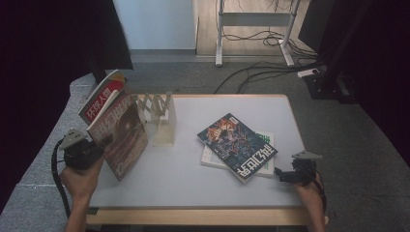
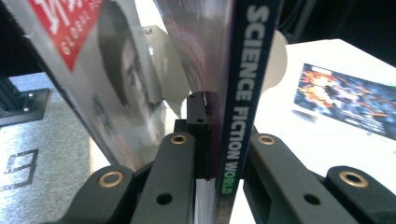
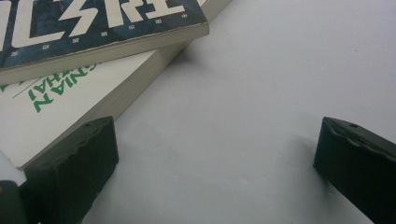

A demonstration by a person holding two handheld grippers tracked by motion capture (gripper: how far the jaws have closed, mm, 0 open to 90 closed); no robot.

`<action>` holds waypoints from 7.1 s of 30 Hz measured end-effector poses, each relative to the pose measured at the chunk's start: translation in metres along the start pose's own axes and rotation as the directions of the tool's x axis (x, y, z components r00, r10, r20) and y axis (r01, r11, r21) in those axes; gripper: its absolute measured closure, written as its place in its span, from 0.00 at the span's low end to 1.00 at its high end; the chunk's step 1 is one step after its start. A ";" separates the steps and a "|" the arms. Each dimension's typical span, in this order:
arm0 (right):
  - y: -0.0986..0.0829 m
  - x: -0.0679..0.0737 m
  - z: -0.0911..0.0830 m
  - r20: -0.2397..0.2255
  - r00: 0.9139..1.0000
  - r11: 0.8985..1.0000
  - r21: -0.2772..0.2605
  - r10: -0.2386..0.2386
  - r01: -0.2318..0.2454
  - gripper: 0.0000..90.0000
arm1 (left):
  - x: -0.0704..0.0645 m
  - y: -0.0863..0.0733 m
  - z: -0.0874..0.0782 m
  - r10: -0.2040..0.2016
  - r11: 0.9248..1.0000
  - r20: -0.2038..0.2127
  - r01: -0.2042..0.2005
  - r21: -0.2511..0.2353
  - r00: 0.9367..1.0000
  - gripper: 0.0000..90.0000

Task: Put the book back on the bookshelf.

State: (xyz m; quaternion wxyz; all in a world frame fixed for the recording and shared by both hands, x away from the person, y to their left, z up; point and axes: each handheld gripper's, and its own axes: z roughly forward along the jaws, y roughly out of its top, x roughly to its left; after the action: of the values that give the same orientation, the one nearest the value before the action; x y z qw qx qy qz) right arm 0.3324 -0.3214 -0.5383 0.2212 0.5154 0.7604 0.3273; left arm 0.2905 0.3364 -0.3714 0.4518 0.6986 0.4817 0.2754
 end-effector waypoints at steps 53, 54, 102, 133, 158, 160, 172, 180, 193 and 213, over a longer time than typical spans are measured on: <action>0.000 0.000 0.000 -0.002 1.000 1.000 0.000 0.002 -0.002 0.00 | -0.013 0.053 0.067 0.031 0.999 -0.026 -0.031 0.033 0.999 0.94; 0.000 0.000 0.000 -0.002 1.000 1.000 0.000 0.002 -0.002 0.00 | -0.013 0.054 0.070 0.031 0.999 -0.031 -0.030 0.031 0.999 0.94; 0.000 0.000 0.000 -0.002 1.000 1.000 0.000 0.004 -0.004 0.00 | 0.010 0.059 0.077 -0.038 0.999 -0.076 0.040 0.026 0.996 0.94; 0.000 0.000 0.000 -0.001 1.000 1.000 -0.001 0.001 -0.001 0.00 | 0.004 0.004 0.079 -0.005 0.999 -0.064 0.009 0.053 0.998 0.80; 0.000 0.000 0.000 -0.001 1.000 1.000 -0.002 0.000 0.000 0.00 | 0.007 -0.022 0.107 -0.030 0.995 -0.069 0.036 0.093 0.997 0.92; 0.000 0.000 0.000 -0.001 1.000 1.000 -0.002 0.000 0.000 0.00 | 0.006 -0.022 0.105 -0.030 0.996 -0.064 0.036 0.087 0.997 0.87; 0.000 0.000 0.000 -0.001 1.000 1.000 -0.003 0.000 0.000 0.00 | -0.001 -0.030 0.077 -0.013 0.997 0.004 0.013 0.074 1.000 0.57; 0.000 0.000 0.000 -0.001 1.000 1.000 -0.002 0.000 0.000 0.00 | -0.015 -0.039 0.057 0.030 0.997 0.063 -0.034 0.065 0.998 0.34; 0.000 0.000 0.000 -0.001 1.000 1.000 -0.003 0.000 0.000 0.00 | -0.056 -0.043 0.070 0.125 0.981 0.211 -0.153 0.118 0.969 0.03; 0.000 0.000 0.000 0.000 1.000 1.000 -0.003 0.000 0.000 0.00 | -0.100 -0.056 0.137 0.202 0.942 0.369 -0.283 0.179 0.907 0.00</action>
State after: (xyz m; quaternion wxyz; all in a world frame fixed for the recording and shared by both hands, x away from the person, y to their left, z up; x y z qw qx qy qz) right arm 0.3322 -0.3213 -0.5384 0.2219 0.5149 0.7601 0.3285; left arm 0.3408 0.2009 -0.4765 0.4080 0.8379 0.3322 0.1453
